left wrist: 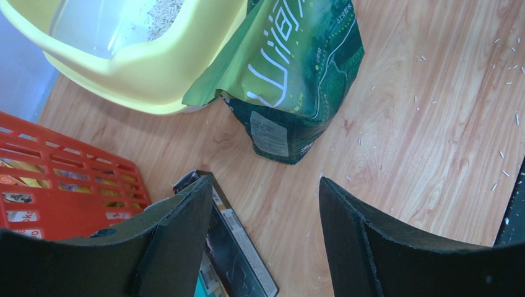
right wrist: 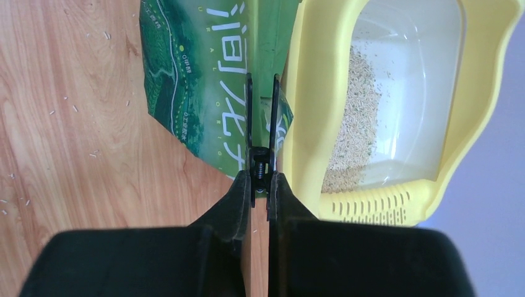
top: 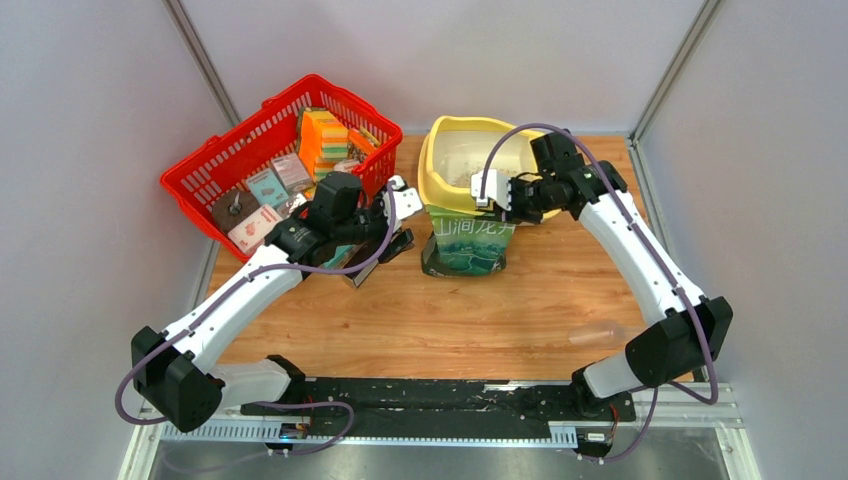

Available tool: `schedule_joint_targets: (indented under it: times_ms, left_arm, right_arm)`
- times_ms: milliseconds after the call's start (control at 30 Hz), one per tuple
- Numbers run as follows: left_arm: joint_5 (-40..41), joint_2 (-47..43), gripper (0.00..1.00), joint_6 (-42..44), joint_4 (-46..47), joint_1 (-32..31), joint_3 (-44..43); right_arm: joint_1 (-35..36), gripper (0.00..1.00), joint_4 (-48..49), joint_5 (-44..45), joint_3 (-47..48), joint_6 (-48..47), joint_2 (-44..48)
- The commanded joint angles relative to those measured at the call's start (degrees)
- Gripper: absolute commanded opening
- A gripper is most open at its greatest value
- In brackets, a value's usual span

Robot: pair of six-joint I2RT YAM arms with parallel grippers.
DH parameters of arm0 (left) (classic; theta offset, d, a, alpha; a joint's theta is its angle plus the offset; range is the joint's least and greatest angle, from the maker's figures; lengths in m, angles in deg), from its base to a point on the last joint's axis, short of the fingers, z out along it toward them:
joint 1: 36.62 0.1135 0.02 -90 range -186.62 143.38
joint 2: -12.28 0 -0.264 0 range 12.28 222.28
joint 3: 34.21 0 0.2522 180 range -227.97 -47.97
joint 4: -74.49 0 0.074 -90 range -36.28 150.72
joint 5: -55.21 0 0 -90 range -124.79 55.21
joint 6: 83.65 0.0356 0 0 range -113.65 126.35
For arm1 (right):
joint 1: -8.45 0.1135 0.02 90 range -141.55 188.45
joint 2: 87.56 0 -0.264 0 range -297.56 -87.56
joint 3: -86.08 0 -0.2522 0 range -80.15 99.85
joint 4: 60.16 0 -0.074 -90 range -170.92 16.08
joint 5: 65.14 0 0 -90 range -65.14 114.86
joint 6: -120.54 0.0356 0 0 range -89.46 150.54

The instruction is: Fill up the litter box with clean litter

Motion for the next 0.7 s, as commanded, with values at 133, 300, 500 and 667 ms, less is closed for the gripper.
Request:
schedule_joint_targets:
  times_ms: [133,300,500,667]
  left_arm:
    - [-1.4,-0.1,0.71,-1.1,1.8,0.1,0.3]
    - [-1.6,0.2,0.71,-0.9,1.9,0.2,0.3]
    - [-1.4,0.0,0.71,-0.6,1.3,0.1,0.6]
    - [-0.4,0.1,0.71,1.0,-0.7,0.1,-0.1]
  right_arm:
    - [0.2,0.0,-17.1,-3.8,1.0,-1.1,8.6]
    - [0.2,0.0,-25.1,-5.7,-8.4,-6.2,8.8]
    - [0.3,0.0,-26.2,-8.8,-14.3,-8.4,0.1]
    - [0.3,0.02,-23.5,-8.8,-21.9,-10.2,-3.0]
